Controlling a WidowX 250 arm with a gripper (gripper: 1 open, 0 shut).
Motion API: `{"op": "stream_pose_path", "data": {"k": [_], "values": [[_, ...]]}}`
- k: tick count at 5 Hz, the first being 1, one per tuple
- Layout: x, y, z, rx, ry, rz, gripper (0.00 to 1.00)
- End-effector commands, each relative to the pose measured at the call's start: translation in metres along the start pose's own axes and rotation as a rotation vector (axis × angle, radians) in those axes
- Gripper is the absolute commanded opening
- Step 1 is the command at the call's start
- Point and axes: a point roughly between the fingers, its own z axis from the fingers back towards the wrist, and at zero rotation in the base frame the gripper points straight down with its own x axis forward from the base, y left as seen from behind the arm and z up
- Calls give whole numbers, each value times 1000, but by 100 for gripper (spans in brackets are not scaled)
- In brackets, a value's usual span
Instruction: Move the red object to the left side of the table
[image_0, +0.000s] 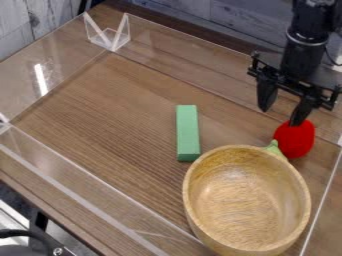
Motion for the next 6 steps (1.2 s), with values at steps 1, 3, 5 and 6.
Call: {"op": "stream_pose_path", "data": {"k": [1,3,5,6], "values": [[7,-13,15,-14,-61,-7,0],[5,-15,50,6,-118,46,0],[5,-14,63,11,-137,90,100],[6,-22,43,2,-101,71,100]]}}
